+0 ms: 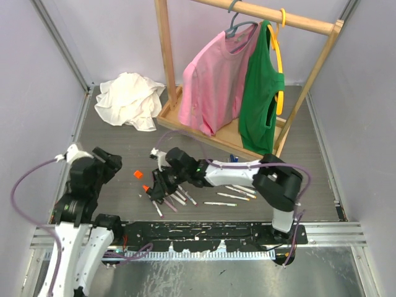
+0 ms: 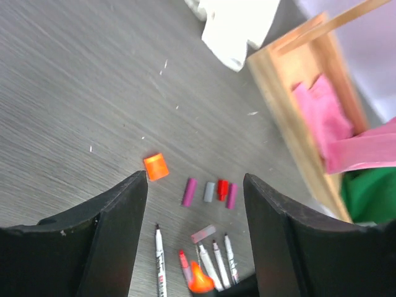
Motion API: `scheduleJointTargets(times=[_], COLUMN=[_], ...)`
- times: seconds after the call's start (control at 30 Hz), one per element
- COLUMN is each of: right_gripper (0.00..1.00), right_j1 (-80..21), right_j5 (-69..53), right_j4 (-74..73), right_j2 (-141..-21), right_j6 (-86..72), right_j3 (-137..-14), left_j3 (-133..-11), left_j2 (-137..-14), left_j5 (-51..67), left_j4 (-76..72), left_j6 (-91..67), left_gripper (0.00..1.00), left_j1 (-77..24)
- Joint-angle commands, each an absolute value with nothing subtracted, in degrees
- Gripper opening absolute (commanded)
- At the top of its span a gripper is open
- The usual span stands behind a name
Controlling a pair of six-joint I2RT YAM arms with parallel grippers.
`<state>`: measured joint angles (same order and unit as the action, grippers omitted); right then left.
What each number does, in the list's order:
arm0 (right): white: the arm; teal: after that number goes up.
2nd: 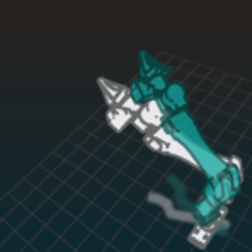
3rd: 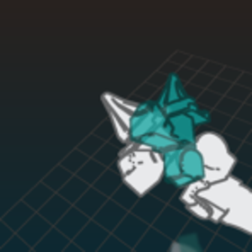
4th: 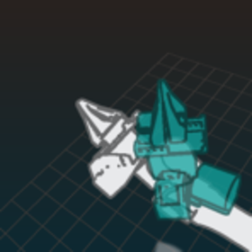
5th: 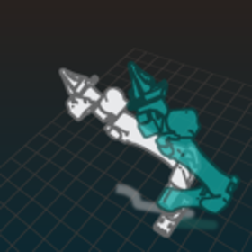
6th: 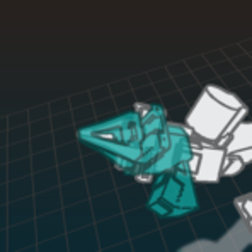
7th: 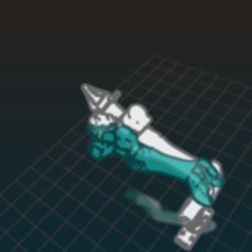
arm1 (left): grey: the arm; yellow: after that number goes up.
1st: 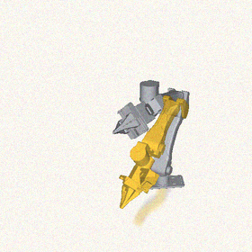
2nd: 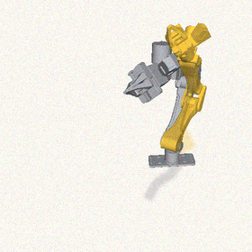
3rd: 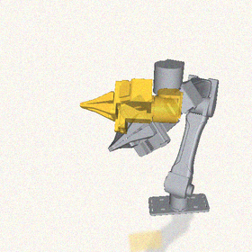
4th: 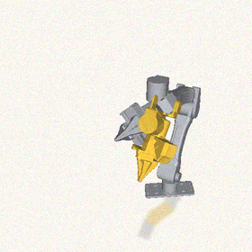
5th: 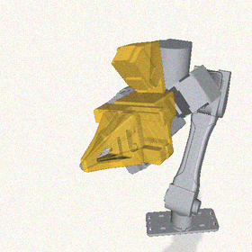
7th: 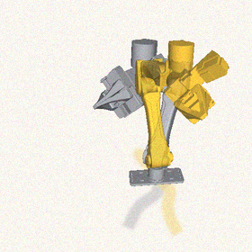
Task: Open the pen caps
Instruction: Place the pen cap at the center of the board, then place the pen at the center of the board.
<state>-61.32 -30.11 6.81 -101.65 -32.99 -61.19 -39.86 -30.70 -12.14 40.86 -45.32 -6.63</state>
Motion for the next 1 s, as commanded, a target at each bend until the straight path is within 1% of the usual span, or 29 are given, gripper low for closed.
scheduleJointTargets(times=[0.0, 0.17, 0.27, 0.33, 0.43, 0.57, 0.63, 0.8, 0.97], right_gripper=[0.05, 0.1, 0.12, 0.13, 0.18, 0.31, 0.37, 0.43, 0.45], right_j1=[-63.6, -66.7, -68.4, -69.5, -70.7, -70.9, -70.9, -71.1, -71.1], right_j5=[-24.8, -22.1, -18.2, -16.1, -12.1, -9.3, -9.1, -7.6, -7.0], right_j4=[-0.1, -6.5, -14.0, -16.8, -19.1, -20.6, -21.0, -22.2, -22.9], right_j2=[-109.5, -117.0, -122.0, -123.8, -124.7, -125.4, -126.1, -126.5, -126.0], right_j6=[-38.8, -41.1, -39.4, -38.4, -37.2, -36.3, -36.0, -34.8, -33.2], right_j3=[-72.0, -80.6, -88.5, -91.3, -92.7, -93.7, -94.2, -95.0, -96.2], left_j3=[-43.8, -46.7, -47.2, -47.1, -46.8, -46.7, -46.7, -46.9, -47.0], left_j2=[-19.1, -9.8, -6.3, -5.1, -4.8, -5.6, -5.6, -4.7, -4.4], left_j5=[-17.5, -20.8, -22.6, -23.1, -22.7, -21.7, -21.8, -21.9, -21.5], left_j4=[50.8, 55.3, 56.1, 56.2, 56.3, 56.2, 56.3, 56.8, 57.0], left_j6=[-44.2, -43.5, -42.9, -42.6, -42.6, -42.7, -42.8, -43.0, -43.2], left_gripper=[0.67, 0.71, 0.73, 0.74, 0.74, 0.74, 0.74, 0.74, 0.74], left_j1=[-6.3, -6.3, -6.3, -6.3, -6.3, -6.3, -6.3, -6.4, -6.3])
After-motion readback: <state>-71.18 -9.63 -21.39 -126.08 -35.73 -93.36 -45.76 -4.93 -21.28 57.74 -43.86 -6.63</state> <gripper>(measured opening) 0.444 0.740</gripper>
